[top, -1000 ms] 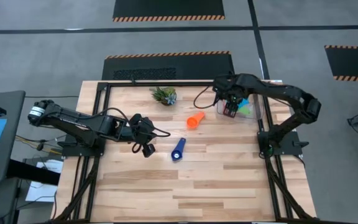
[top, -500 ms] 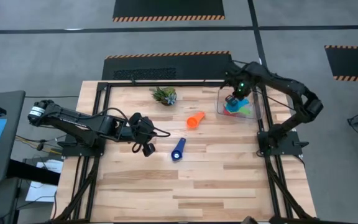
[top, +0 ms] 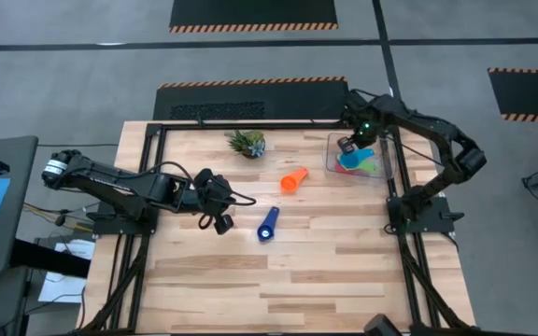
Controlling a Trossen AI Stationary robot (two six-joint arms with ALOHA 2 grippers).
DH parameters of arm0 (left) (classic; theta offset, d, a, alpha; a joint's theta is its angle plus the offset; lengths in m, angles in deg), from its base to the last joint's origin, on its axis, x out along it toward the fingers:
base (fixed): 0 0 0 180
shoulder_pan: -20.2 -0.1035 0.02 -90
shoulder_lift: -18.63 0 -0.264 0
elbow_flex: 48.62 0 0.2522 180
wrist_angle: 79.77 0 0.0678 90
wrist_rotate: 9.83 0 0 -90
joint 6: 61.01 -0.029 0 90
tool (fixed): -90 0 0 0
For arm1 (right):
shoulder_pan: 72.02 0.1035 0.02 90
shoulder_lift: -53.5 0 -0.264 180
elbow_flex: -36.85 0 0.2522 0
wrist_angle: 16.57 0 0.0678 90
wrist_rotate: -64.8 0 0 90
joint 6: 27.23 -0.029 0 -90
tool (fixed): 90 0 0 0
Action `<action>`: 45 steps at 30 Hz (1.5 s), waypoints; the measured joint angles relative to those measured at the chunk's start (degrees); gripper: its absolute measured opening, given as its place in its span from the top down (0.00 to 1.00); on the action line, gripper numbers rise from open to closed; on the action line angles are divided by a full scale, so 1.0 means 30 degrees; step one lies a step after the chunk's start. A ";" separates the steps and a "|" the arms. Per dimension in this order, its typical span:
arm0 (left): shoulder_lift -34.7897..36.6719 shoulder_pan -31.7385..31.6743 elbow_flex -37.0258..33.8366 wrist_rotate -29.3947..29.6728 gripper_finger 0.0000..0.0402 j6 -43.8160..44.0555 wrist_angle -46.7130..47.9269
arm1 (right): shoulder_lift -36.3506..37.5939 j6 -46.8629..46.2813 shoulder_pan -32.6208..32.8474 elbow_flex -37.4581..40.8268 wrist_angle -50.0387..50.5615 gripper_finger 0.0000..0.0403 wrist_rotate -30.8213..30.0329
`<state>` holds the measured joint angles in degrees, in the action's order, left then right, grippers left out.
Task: Nest measuring cups in basket
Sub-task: Stack the light blue measuring cup on top of the green measuring cup in the transparent bin
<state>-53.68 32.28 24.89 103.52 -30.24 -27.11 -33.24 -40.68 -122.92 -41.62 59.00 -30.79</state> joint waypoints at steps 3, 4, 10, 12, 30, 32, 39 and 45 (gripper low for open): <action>0.0000 0.0000 -0.0001 0.0000 1.00 -0.0022 0.0000 | 0.0022 -0.1082 0.0064 0.0021 -0.0895 0.98 -0.0667; 0.0000 0.0000 -0.0005 0.0000 1.00 -0.0022 0.0001 | 0.0022 -0.1410 0.0051 0.0021 -0.1066 0.98 -0.0679; 0.0000 0.0000 -0.0002 0.0000 1.00 -0.0022 0.0000 | 0.0022 -0.1518 0.0160 0.0043 -0.0924 0.99 -0.0662; 0.0000 0.0000 0.0001 0.0000 1.00 -0.0022 0.0000 | 0.0022 -0.1525 0.0190 0.0240 -0.0982 0.98 -0.0660; 0.0000 0.0000 -0.0002 0.0000 1.00 -0.0029 0.0007 | 0.0022 -0.2072 -0.0083 0.1645 -0.2774 0.99 -0.1673; 0.0000 0.0000 -0.0006 0.0000 1.00 -0.0029 0.0007 | 0.0022 -0.2072 -0.0080 0.1785 -0.2868 0.98 -0.1673; 0.0000 0.0000 0.0001 -0.0004 1.00 -0.0029 0.0007 | 0.0020 -0.2064 -0.0087 0.3196 -0.3372 0.99 -0.2202; 0.0000 0.0000 -0.0006 -0.0007 1.00 -0.0029 0.0007 | 0.0152 -0.2089 -0.0065 0.3161 -0.3391 0.97 -0.2071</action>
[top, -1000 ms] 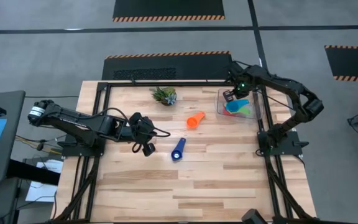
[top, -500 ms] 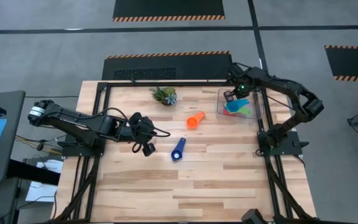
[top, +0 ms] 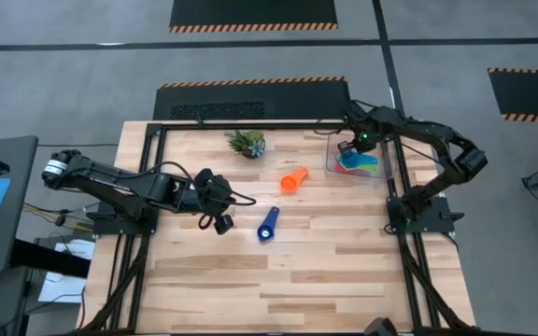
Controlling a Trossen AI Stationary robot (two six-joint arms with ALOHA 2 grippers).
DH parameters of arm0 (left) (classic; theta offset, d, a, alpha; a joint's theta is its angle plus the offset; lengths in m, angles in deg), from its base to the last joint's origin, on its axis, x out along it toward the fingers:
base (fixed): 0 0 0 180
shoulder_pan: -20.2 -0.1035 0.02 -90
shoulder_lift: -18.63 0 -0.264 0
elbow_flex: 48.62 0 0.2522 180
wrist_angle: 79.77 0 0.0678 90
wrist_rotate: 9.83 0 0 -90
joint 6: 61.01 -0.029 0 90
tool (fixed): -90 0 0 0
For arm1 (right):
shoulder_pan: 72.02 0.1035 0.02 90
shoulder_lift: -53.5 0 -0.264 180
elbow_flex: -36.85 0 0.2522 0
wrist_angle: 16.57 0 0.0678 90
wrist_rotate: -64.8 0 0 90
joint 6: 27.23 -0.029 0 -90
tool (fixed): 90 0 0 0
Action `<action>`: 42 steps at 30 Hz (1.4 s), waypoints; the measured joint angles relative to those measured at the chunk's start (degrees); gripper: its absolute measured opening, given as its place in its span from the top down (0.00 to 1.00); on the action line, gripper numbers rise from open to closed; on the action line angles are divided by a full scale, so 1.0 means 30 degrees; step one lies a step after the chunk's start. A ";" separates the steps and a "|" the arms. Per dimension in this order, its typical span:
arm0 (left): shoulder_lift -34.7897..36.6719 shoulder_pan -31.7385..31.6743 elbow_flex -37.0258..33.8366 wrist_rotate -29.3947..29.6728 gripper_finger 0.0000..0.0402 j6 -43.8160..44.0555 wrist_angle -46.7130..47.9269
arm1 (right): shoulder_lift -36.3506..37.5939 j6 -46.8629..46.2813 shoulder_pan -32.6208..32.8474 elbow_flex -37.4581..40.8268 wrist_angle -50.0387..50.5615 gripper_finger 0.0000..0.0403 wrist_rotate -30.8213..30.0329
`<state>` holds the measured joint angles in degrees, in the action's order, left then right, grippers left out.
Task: Nest measuring cups in basket
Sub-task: Stack the light blue measuring cup on top of the green measuring cup in the transparent bin, then stack the orange measuring cup on top of the light blue measuring cup in the transparent bin
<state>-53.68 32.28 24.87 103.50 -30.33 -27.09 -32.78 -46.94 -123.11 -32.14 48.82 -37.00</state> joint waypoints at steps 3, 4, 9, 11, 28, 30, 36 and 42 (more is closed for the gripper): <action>0.0000 0.0000 0.0000 0.0000 1.00 -0.0003 0.0000 | -0.0006 -0.0265 0.0036 0.0007 0.1150 0.96 0.0221; 0.0000 0.0000 0.0000 0.0000 1.00 -0.0003 0.0000 | -0.0006 -0.0267 0.0036 0.0007 0.1470 0.96 0.0337; 0.0000 0.0000 0.0006 0.0000 1.00 -0.0007 0.0000 | 0.0010 -0.0282 0.0070 0.0007 0.2155 0.99 0.0480; 0.0000 0.0000 0.0000 0.0000 1.00 -0.0007 0.0005 | 0.0030 -0.0282 0.0275 0.0007 0.2454 0.99 0.0492; 0.0000 0.0000 0.0000 0.0003 1.00 -0.0357 0.0022 | 0.0046 -0.0274 0.1548 -0.1761 0.3111 0.97 -0.1150; 0.0000 0.0000 0.0001 0.0007 1.00 -0.0348 0.0022 | 0.0067 -0.0242 0.1892 -0.2528 0.3551 0.96 -0.1078; 0.0000 0.0000 0.0001 0.0006 1.00 -0.0270 0.0022 | 0.0074 0.1388 0.3526 -0.4731 0.4006 0.95 0.1811; 0.0000 0.0000 0.0007 0.0007 1.00 -0.0255 0.0051 | 0.0074 0.4091 0.5944 -0.6077 0.2384 0.95 0.7456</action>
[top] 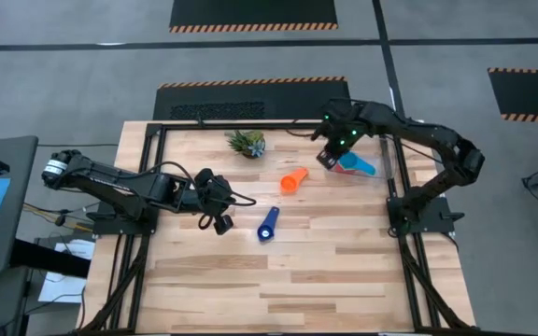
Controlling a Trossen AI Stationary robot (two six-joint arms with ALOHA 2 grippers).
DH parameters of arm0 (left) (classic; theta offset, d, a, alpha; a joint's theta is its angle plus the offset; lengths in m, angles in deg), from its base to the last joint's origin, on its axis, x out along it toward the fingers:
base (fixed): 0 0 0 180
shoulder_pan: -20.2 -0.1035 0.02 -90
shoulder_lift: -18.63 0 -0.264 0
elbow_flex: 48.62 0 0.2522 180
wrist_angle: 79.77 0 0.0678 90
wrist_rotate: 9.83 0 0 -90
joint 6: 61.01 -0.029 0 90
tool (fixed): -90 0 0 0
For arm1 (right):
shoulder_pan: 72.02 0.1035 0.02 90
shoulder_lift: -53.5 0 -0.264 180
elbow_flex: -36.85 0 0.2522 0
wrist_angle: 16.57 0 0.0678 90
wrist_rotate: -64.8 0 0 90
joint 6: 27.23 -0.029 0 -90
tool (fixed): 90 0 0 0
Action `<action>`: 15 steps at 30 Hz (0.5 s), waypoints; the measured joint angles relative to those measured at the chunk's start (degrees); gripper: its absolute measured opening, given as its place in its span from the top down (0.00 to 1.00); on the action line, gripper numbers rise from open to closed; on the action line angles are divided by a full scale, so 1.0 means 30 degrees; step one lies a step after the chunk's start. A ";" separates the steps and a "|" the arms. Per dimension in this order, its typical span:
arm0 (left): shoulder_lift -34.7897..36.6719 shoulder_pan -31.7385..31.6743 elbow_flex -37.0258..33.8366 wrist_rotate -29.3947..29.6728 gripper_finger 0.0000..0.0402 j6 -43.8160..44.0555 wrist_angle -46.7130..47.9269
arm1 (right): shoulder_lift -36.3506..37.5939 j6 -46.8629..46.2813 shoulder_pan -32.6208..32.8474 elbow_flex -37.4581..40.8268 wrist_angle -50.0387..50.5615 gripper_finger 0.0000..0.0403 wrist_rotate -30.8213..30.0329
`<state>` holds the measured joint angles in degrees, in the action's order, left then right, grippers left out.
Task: Nest measuring cups in basket
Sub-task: Stack the orange measuring cup on top of the light blue measuring cup in the transparent bin
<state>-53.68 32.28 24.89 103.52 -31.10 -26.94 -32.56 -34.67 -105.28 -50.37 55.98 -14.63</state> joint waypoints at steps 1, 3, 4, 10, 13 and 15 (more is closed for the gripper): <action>0.0000 0.0000 -0.0007 0.0000 1.00 0.0007 0.0000 | 0.0000 0.0373 0.0436 -0.0107 -0.0364 0.95 0.0746; 0.0000 0.0000 -0.0007 0.0000 1.00 0.0025 0.0000 | 0.0000 0.1005 0.1331 -0.0160 -0.1130 0.95 0.1474; 0.0000 0.0000 -0.0007 0.0000 1.00 0.0036 0.0000 | -0.0040 0.1136 0.1807 -0.0160 -0.1388 0.95 0.1498; 0.0000 0.0000 -0.0007 0.0000 1.00 0.0036 0.0000 | -0.0826 0.0831 0.4030 -0.0159 -0.3311 0.94 0.1501; 0.0000 0.0000 -0.0007 0.0000 1.00 0.0036 0.0007 | -0.1734 0.0538 0.4750 -0.0141 -0.4657 0.89 0.1502; 0.0000 0.0000 -0.0007 0.0000 1.00 0.0042 0.0007 | -0.2584 0.0513 0.5180 -0.0174 -0.5527 0.84 0.1502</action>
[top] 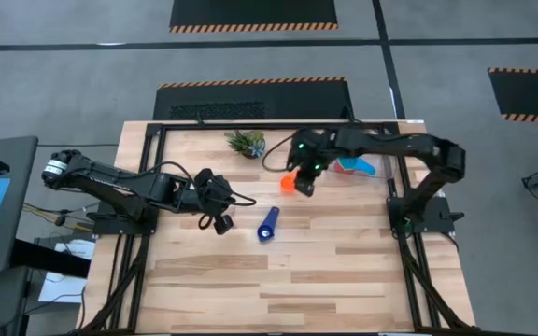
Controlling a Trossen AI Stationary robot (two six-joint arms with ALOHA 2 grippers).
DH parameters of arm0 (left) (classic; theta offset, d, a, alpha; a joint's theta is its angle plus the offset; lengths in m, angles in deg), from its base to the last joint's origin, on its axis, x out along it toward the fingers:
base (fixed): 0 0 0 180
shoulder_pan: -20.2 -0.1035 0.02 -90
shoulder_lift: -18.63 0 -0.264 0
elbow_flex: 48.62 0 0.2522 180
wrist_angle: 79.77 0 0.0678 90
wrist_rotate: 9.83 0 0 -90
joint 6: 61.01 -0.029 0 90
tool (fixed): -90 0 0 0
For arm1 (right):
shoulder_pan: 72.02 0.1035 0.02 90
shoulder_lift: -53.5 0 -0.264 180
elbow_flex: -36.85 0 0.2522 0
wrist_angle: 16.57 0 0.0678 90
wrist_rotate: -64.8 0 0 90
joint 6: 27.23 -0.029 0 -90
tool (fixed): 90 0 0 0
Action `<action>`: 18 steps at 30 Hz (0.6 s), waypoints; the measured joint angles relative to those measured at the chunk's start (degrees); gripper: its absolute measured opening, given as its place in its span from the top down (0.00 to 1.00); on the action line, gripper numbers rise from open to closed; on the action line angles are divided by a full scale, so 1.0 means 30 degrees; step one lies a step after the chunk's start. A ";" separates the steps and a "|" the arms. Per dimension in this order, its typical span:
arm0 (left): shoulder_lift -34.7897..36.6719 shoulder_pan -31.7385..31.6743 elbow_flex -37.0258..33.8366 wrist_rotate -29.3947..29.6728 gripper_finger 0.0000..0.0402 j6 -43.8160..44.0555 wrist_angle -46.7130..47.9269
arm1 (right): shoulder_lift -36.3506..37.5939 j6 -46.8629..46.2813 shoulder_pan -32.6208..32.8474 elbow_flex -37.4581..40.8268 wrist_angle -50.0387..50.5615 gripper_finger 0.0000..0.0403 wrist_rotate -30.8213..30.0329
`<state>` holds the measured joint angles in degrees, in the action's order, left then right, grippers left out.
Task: Nest measuring cups in basket
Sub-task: Stack the orange measuring cup on top of the light blue measuring cup in the transparent bin
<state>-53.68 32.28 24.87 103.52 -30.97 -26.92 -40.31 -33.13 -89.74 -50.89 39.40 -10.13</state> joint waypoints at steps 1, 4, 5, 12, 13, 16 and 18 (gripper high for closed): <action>0.0000 0.0000 0.0000 -0.0007 1.00 0.0002 0.0000 | -0.0438 -0.0024 0.0178 0.0015 -0.0072 0.81 0.0006; 0.0000 0.0000 0.0000 -0.0119 1.00 0.0002 0.0069 | -0.1650 -0.0025 0.0683 0.0036 -0.0449 0.71 -0.0006; 0.0000 0.0000 0.0000 -0.0138 1.00 0.0002 0.0065 | -0.1980 0.0011 0.0839 0.0036 -0.0418 0.69 -0.0015; 0.0000 0.0000 0.0000 -0.0143 1.00 -0.0003 0.0172 | -0.3940 0.1616 0.1738 0.0022 -0.1966 0.61 -0.0687; 0.0000 0.0000 0.0000 -0.0147 1.00 0.0002 0.0175 | -0.4161 0.1816 0.1830 0.0022 -0.2171 0.61 -0.0963; 0.0000 0.0000 0.0000 -0.0162 1.00 -0.0003 0.0315 | -0.4807 0.2466 0.1997 -0.0272 -0.2699 0.62 -0.1703; 0.0000 0.0000 0.0000 -0.0167 1.00 -0.0006 0.0336 | -0.5137 0.2985 0.2040 -0.0650 -0.2712 0.64 -0.2160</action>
<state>-53.68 32.28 24.87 103.02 -30.99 -25.91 -55.73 -24.17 -83.62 -52.84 31.26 -16.61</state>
